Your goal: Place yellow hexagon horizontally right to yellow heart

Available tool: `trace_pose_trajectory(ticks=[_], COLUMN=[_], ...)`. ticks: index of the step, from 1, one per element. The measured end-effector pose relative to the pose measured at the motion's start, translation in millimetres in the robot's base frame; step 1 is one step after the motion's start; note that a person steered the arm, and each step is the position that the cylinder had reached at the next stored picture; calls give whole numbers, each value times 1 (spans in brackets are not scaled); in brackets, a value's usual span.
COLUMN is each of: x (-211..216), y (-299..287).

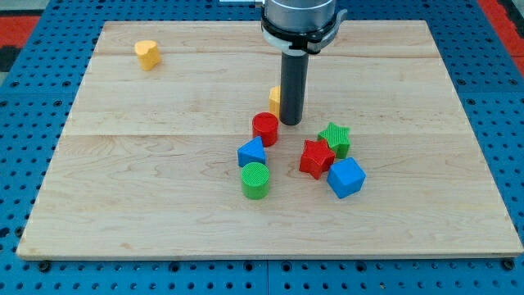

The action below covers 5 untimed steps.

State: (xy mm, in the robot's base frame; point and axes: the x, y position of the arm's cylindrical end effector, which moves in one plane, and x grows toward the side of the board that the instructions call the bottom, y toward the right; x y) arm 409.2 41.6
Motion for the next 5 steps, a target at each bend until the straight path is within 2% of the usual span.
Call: trace_pose_trajectory(ticks=[1,2,4,5], x=[-51,-76,-86,-62], y=[2,2,2,17])
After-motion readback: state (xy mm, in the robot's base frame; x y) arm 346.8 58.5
